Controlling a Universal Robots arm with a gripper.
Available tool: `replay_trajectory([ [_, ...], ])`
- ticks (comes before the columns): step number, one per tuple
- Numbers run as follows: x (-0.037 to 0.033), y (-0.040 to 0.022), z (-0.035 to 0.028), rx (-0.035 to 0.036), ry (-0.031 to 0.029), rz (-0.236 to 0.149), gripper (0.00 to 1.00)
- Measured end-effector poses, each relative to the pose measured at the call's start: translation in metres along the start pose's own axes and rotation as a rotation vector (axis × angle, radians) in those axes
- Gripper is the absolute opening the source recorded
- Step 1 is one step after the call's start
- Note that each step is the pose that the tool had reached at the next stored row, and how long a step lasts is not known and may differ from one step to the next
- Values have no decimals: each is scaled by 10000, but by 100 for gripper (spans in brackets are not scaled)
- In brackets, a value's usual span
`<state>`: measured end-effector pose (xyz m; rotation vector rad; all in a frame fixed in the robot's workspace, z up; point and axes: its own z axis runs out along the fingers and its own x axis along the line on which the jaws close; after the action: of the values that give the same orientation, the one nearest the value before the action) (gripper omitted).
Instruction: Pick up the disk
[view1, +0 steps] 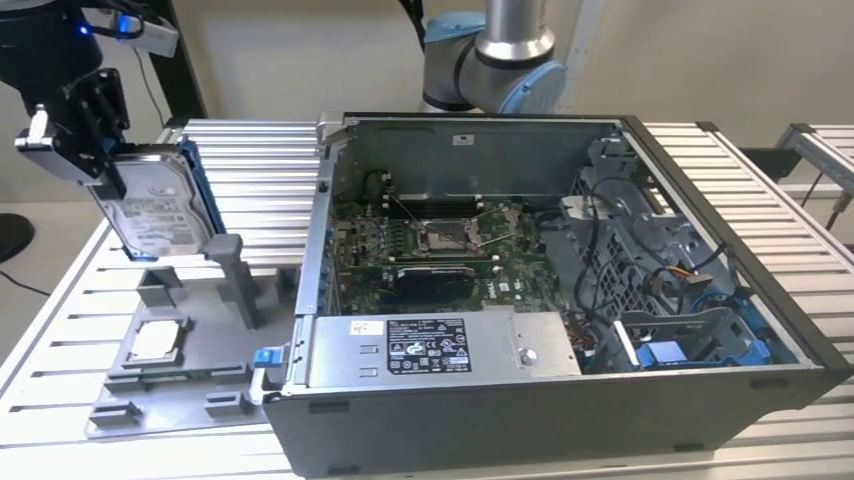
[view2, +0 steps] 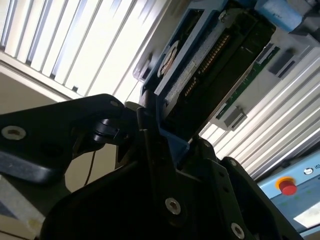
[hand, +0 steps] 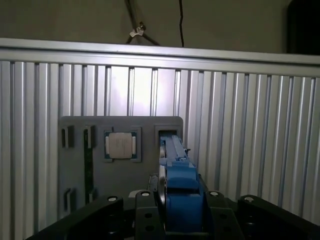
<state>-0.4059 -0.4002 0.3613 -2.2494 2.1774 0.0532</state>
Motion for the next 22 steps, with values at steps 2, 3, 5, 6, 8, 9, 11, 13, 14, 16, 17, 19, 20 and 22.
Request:
replay_trajectory([
  [2, -3, 2, -91, 0, -1, 6, 0],
  [3, -4, 2, -133, -1, -1, 7, 0],
  [5, -7, 4, -225, 1, -2, 6, 0],
  [6, -9, 5, -270, -1, -1, 6, 0],
  [8, -12, 6, -364, 0, -1, 7, 0],
  [9, -13, 7, -409, -2, -1, 6, 0],
  [11, -16, 8, -498, -2, -1, 7, 0],
  [13, -19, 10, -589, -3, -1, 6, 0],
  [14, -20, 11, -637, -3, -1, 6, 0],
  [16, -23, 12, -724, -2, -1, 6, 0],
  [17, -24, 12, -759, -3, -1, 5, 0],
  [19, -26, 14, -817, -2, -1, 6, 0],
  [20, -27, 14, -840, -2, -2, 4, 0],
  [22, -29, 15, -901, -4, -1, -6, 0],
])
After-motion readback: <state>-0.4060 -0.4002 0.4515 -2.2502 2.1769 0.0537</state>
